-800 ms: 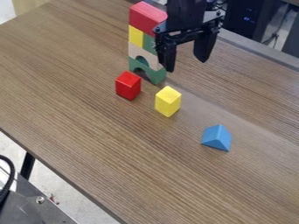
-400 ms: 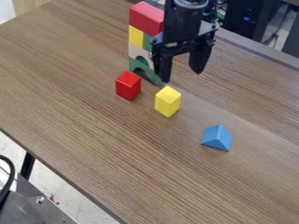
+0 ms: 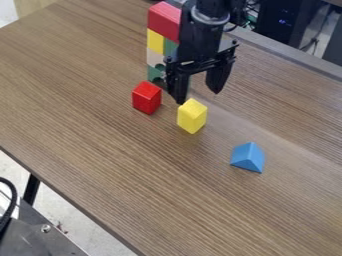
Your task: Put the yellow block on top of the tower
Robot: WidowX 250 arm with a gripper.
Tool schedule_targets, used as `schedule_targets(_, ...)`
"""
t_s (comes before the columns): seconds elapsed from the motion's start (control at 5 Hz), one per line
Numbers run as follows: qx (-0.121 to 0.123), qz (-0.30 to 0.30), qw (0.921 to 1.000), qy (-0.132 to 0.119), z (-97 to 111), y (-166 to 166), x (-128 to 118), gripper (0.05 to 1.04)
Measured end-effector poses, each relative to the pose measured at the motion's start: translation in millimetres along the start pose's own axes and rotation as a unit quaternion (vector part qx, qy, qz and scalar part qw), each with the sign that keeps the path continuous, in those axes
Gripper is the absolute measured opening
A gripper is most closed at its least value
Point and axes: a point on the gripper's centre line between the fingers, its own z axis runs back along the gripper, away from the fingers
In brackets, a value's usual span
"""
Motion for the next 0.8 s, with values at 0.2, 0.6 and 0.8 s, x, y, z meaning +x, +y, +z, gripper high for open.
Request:
schedule_targets(0.2,-0.003,0.032,0.9994,-0.011,-8,3,-3,0.998)
schedule_targets(0.6,-0.026,0.07,0.9972,-0.004,-13,-1,-6,0.998)
schedule_targets(0.8,-0.011,0.082,0.9966,0.001,-25,0,-8,0.964)
